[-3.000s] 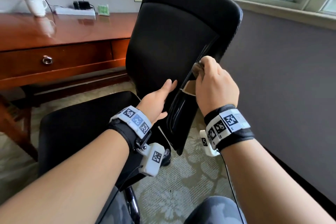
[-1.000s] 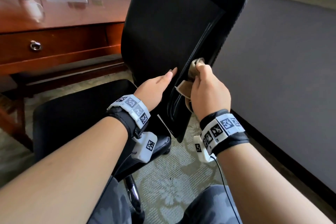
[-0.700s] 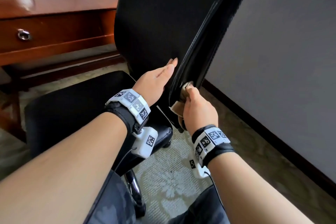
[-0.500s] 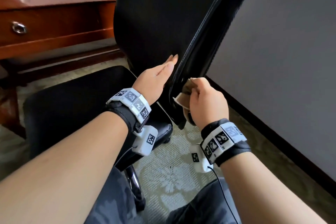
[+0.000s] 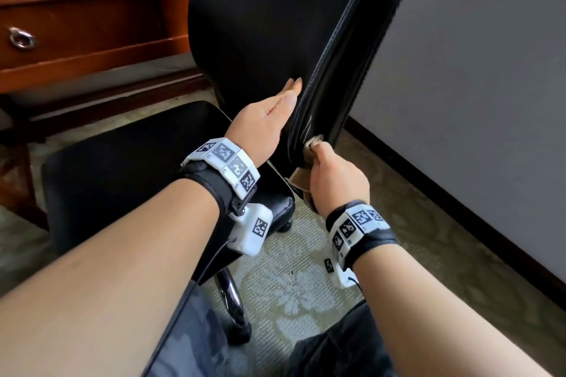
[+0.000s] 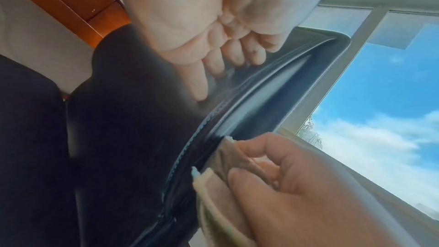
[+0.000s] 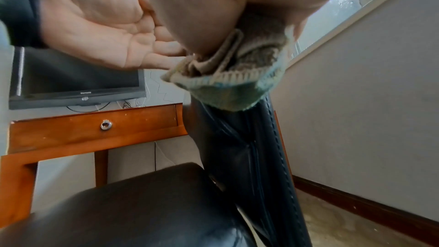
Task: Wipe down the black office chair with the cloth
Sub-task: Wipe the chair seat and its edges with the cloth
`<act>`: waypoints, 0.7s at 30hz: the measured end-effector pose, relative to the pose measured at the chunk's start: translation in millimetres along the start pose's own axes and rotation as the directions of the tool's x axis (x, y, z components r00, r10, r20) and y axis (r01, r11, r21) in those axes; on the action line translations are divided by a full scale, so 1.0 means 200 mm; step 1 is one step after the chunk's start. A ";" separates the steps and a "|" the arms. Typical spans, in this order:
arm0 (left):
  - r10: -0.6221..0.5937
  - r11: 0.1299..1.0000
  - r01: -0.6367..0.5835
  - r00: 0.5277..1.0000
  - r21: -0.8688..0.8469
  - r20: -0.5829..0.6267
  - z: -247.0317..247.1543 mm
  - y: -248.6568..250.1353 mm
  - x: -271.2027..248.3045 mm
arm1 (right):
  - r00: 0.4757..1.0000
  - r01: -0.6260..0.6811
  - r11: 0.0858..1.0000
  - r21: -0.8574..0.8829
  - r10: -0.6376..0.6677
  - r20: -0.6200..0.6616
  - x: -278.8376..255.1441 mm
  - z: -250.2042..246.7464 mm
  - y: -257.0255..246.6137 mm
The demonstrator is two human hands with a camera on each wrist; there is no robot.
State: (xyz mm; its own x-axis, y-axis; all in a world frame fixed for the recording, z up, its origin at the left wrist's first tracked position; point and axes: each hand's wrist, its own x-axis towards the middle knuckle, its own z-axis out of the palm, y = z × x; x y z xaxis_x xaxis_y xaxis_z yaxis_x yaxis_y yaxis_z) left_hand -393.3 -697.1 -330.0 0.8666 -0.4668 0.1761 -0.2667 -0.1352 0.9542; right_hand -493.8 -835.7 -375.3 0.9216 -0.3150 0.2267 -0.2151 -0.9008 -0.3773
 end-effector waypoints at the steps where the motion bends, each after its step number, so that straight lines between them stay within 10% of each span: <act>1: -0.005 1.000 0.005 1.000 0.002 -0.005 0.00 0.00 0.00 | 1.000 -0.007 1.000 -0.016 0.008 0.029 0.01 -0.01 0.00; 4: -0.039 0.999 0.039 0.999 -0.035 -0.011 -0.01 0.00 -0.02 | 0.998 -0.015 1.000 0.015 0.014 0.053 0.02 -0.11 0.02; 10: -0.031 0.999 0.030 0.997 -0.026 -0.069 0.01 -0.05 -0.06 | 0.885 0.148 0.966 0.210 -0.035 -0.464 0.03 -0.23 0.00; 21: -0.079 0.991 0.071 0.995 -0.117 -0.067 0.05 -0.10 -0.01 | 0.967 0.076 0.995 0.059 -0.059 -0.247 0.05 0.12 0.05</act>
State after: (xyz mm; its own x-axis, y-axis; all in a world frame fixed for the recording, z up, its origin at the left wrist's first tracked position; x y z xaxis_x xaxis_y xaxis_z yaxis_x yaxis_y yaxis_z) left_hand -394.4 -701.3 -351.0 0.9116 -0.3946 0.1156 -0.1531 -0.0647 0.9861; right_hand -478.2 -841.8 -398.4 0.8241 -0.3252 0.4637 -0.1249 -0.9029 -0.4113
